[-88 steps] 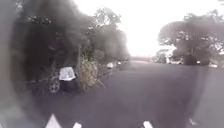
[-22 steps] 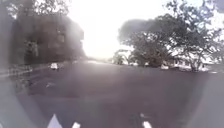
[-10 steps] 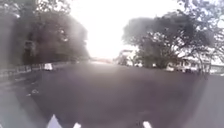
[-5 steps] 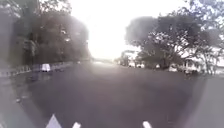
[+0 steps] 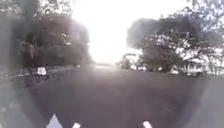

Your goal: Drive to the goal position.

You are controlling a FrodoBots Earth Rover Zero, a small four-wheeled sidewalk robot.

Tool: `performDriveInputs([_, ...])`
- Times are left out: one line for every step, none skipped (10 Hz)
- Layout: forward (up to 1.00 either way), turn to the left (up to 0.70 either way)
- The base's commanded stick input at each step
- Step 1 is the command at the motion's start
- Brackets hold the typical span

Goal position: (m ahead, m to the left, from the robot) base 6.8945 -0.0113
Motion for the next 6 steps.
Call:
performDriveInputs([0.70, 0.00])
performDriveInputs([0.70, 0.00])
performDriveInputs([0.70, 0.00])
performDriveInputs([0.70, 0.00])
performDriveInputs([0.70, 0.00])
performDriveInputs([0.70, 0.00])
